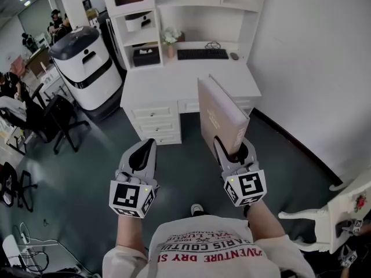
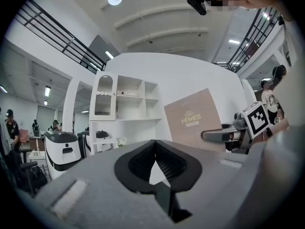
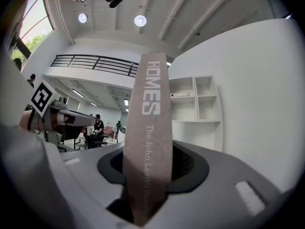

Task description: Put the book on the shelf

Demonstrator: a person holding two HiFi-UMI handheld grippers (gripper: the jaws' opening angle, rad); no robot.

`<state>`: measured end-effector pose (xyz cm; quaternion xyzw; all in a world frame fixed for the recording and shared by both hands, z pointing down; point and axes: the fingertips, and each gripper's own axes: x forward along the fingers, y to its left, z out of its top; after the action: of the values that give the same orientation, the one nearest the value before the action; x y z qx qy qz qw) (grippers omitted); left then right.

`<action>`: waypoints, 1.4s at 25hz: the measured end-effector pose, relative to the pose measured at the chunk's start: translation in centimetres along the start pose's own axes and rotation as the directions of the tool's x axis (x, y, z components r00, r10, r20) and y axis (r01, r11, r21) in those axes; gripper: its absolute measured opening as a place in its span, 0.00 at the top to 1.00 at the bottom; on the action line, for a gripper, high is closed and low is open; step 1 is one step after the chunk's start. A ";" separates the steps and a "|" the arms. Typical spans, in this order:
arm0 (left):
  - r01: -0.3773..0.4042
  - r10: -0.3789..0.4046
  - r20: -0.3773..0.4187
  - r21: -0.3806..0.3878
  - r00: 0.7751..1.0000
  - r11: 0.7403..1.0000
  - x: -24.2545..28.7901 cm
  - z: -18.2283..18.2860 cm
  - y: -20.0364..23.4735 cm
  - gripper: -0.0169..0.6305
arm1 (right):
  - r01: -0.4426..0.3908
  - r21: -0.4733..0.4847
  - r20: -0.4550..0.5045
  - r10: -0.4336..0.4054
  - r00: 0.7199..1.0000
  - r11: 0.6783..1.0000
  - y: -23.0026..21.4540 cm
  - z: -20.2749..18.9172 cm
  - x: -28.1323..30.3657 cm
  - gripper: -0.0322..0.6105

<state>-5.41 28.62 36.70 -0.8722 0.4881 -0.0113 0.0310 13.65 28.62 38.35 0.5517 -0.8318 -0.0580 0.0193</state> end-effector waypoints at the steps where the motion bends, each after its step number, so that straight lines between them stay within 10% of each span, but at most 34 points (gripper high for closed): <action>1: 0.000 0.000 -0.001 -0.001 1.000 1.000 0.5 0.0 0.0 0.96 | 0.001 -0.002 0.001 -0.001 1.000 1.000 -0.4 -0.1 0.3 0.68; 19: -0.087 0.087 -0.042 0.017 0.995 0.996 11.6 -1.5 4.2 0.96 | -0.088 0.034 -0.015 0.088 0.996 0.996 -8.3 -3.1 12.3 0.68; 35: 0.007 -0.007 -0.053 -0.001 0.999 1.000 30.9 -2.5 22.5 0.96 | -0.046 0.018 -0.017 0.046 0.999 0.999 -11.8 -2.1 37.7 0.68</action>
<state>-8.53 -9.58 37.38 -0.8733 0.4856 -0.0346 0.0176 9.95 -10.78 37.89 0.5330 -0.8446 -0.0453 0.0230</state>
